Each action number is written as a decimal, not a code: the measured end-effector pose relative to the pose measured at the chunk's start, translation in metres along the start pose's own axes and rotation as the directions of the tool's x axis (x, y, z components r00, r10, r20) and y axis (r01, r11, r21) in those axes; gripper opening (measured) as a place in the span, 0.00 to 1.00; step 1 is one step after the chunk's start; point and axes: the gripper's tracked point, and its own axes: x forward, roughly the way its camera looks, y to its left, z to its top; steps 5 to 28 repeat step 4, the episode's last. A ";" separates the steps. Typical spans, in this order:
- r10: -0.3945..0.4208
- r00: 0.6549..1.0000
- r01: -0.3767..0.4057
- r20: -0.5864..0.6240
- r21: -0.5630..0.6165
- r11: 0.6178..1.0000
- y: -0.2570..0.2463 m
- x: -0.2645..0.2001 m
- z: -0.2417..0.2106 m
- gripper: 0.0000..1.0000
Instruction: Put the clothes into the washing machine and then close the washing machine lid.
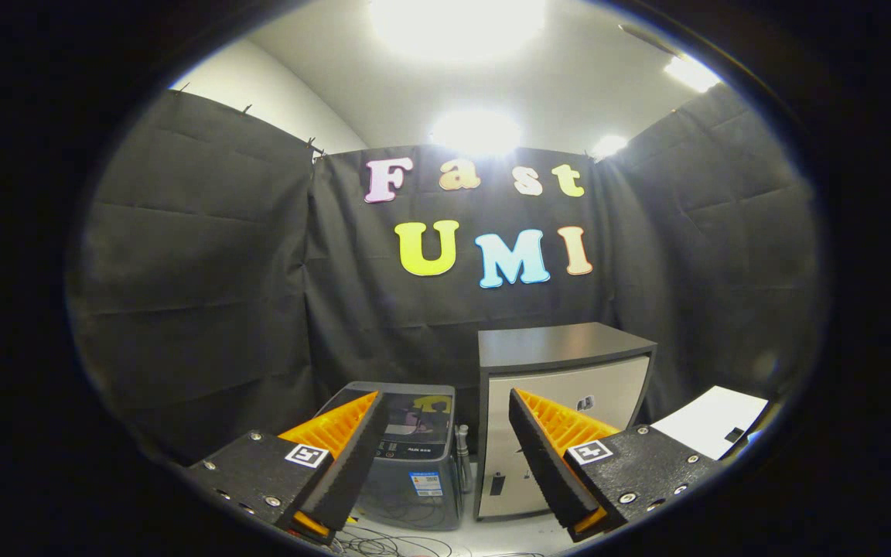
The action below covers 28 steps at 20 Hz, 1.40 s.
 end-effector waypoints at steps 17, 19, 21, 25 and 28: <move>-0.020 1.000 0.020 -0.011 -0.014 1.000 0.002 -0.023 -0.010 0.96; -0.020 1.000 0.020 -0.011 -0.014 1.000 0.002 -0.023 -0.010 0.96; -0.020 1.000 0.020 -0.011 -0.014 1.000 0.002 -0.023 -0.010 0.96; -0.020 1.000 0.020 -0.011 -0.014 1.000 0.002 -0.023 -0.010 0.96; -0.020 1.000 0.020 -0.011 -0.014 1.000 0.002 -0.023 -0.010 0.96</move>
